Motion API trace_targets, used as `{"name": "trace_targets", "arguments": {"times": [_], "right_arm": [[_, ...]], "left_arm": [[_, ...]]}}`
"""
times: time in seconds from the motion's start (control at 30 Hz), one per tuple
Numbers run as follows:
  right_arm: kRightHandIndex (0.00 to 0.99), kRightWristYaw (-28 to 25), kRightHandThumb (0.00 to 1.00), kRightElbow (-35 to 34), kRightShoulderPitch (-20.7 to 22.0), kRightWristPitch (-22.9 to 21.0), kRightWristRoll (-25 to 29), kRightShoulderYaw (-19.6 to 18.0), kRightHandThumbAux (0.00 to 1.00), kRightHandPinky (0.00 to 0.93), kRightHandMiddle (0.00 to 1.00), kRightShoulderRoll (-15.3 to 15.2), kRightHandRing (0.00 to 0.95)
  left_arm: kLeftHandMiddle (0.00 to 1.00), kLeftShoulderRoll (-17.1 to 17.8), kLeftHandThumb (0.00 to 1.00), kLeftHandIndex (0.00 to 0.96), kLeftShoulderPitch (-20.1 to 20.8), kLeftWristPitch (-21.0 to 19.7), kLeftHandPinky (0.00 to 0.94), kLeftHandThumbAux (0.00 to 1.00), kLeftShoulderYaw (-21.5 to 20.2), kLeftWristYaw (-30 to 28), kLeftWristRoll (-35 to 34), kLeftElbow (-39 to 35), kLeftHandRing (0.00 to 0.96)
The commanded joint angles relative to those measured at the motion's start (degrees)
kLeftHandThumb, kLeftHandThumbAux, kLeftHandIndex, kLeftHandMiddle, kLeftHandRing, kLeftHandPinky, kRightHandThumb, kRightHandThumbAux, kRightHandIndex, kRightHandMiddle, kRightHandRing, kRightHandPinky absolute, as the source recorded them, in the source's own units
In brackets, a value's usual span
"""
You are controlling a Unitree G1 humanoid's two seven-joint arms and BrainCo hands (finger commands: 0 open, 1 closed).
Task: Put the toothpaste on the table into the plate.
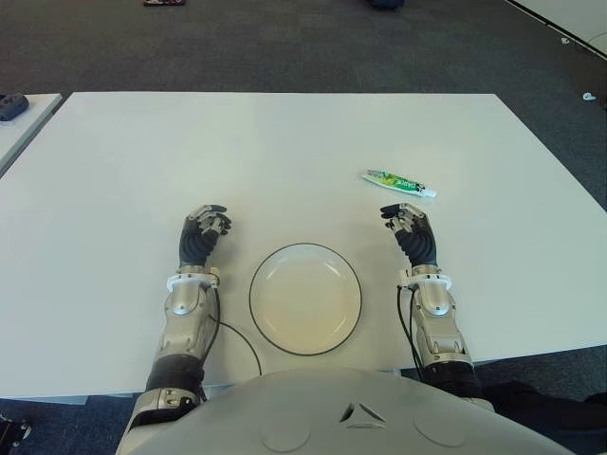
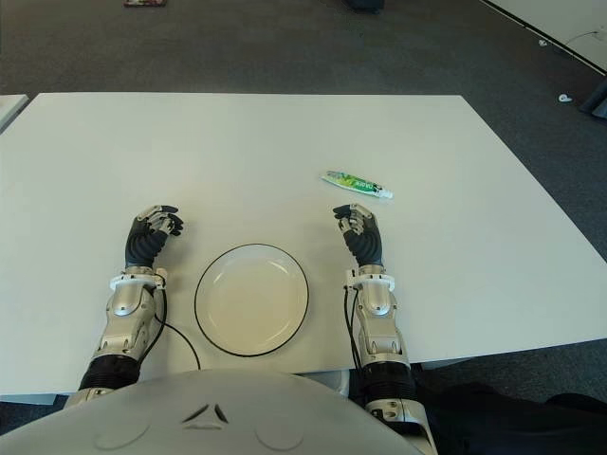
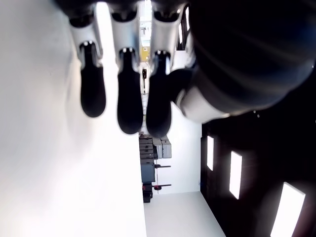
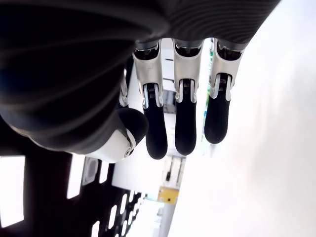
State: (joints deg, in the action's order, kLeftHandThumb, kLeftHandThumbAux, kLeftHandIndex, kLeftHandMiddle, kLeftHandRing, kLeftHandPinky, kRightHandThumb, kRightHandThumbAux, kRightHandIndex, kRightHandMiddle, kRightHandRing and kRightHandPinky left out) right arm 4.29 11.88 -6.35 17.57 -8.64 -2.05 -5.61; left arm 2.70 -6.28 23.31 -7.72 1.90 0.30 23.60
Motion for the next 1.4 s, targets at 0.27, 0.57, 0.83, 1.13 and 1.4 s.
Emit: {"name": "trace_targets", "arguments": {"times": [0.27, 0.57, 0.83, 1.13, 1.4], "right_arm": [[0.407, 3.63, 0.71, -3.42, 4.9, -3.0, -12.74, 1.71, 0.72, 0.291, 0.358, -6.63, 0.32], [0.124, 4.22, 0.639, -2.93, 8.34, -8.63, -20.58, 4.44, 0.528, 0.178, 0.19, -10.39, 0.187], [0.013, -1.55, 0.493, -3.37, 13.52, -19.58, -28.13, 8.31, 0.434, 0.024, 0.036, -14.67, 0.027], [0.0, -6.21, 0.516, 1.87, 21.35, -28.19, -30.63, 11.13, 0.339, 0.0, 0.001, -16.58, 0.0], [0.0, -7.92, 0.544, 9.55, 28.69, -32.24, -30.26, 12.9, 0.282, 0.0, 0.0, -17.01, 0.0]], "left_arm": [[0.541, -0.51, 0.702, 0.428, -0.98, -1.88, 0.534, 0.716, 0.74, 1.25, 1.4, -1.25, 0.547], [0.542, -0.67, 0.701, 0.428, -1.01, -2.55, 0.506, 0.716, 0.62, 1.09, 0.92, -1.46, 0.542], [0.546, -0.89, 0.701, 0.428, -1.24, -3.41, 0.517, 0.716, 0.42, 1.52, 0.92, -1.71, 0.547], [0.549, -0.85, 0.701, 0.428, -1.69, -2.65, 0.522, 0.716, 0.52, 1.93, 1.33, -2.1, 0.556], [0.547, -1.13, 0.701, 0.428, -1.83, -2.76, 0.514, 0.716, 0.28, 2.06, 0.7, -2.49, 0.554]]}}
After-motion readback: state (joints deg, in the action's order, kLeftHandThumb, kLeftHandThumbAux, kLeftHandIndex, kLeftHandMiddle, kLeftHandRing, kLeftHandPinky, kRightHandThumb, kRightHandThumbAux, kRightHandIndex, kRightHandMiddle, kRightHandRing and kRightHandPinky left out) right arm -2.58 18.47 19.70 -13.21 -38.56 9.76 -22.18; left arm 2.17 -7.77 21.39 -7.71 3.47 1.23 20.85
